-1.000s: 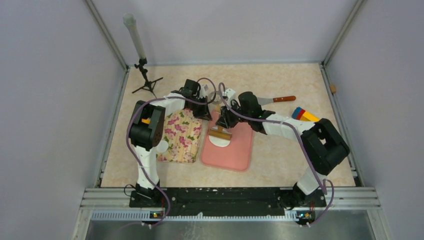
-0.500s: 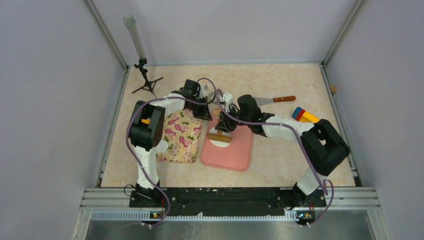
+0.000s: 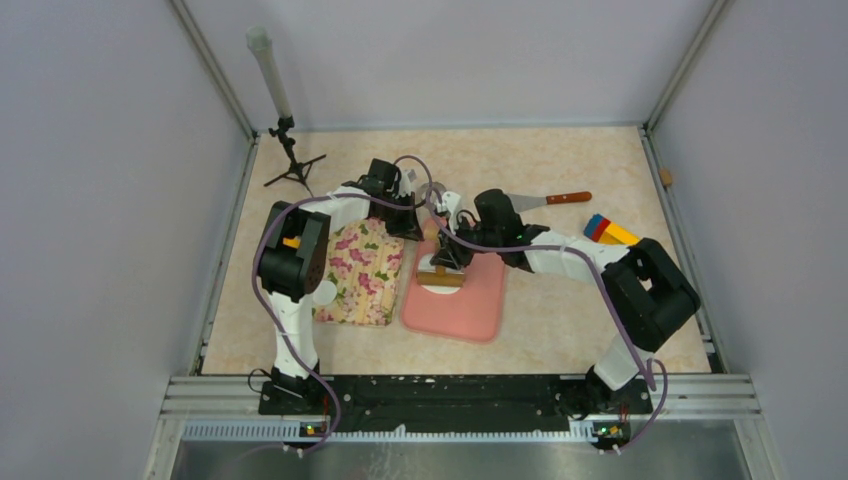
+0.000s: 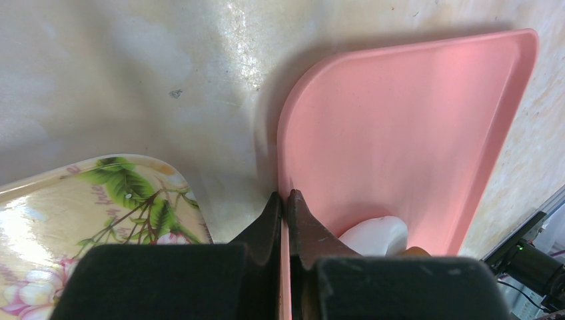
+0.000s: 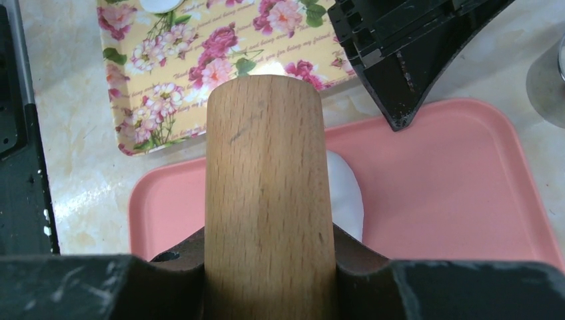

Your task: Roll out the dumpling wrappers from the dough

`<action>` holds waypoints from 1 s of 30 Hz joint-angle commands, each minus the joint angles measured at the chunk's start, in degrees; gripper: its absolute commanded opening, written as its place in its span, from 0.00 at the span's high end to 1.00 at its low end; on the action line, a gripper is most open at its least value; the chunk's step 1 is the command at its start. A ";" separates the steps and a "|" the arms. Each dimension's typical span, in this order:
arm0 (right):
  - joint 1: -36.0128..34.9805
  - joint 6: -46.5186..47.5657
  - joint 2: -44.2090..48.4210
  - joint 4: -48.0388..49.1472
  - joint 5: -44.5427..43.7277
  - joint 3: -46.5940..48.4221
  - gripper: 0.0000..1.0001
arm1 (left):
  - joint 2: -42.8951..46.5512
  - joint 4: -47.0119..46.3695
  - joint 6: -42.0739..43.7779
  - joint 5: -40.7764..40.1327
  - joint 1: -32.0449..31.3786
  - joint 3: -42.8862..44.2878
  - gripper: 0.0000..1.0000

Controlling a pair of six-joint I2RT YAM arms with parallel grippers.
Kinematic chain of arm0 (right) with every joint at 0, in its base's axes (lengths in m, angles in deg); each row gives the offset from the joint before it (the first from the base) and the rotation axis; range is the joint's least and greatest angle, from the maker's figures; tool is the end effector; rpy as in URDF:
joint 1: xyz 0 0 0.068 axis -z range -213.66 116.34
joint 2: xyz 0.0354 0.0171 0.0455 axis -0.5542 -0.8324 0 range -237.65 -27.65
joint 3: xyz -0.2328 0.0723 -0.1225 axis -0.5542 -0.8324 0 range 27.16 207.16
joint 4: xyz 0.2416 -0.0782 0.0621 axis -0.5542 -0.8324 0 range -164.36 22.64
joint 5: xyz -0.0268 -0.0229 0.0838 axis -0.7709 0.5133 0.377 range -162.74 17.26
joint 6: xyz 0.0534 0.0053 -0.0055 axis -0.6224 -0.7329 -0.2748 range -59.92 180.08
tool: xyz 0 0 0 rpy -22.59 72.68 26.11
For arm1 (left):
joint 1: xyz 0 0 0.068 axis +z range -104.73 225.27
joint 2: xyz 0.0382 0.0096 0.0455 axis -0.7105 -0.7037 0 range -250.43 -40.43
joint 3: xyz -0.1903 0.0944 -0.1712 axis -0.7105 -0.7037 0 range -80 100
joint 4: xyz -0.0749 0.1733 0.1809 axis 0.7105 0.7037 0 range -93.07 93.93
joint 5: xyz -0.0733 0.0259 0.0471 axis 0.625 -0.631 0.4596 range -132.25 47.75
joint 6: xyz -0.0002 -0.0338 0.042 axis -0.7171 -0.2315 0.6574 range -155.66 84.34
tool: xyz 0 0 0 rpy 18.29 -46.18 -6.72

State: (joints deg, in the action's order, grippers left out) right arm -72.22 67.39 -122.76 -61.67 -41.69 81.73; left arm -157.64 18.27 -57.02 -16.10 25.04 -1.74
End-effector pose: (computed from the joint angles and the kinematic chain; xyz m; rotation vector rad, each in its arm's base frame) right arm 0.2657 0.2352 0.2031 -1.1491 1.8980 0.8963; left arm 0.3901 -0.1605 0.1489 0.1397 2.6977 -0.8394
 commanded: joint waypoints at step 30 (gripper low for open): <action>-0.54 10.15 -1.61 -24.85 0.87 -3.59 1.00 | 0.84 4.68 0.80 -2.08 0.39 -2.34 1.00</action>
State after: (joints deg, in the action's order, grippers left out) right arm -72.29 73.10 -122.01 -68.01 -35.99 82.01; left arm -157.57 18.10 -57.02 -16.12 25.09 -1.85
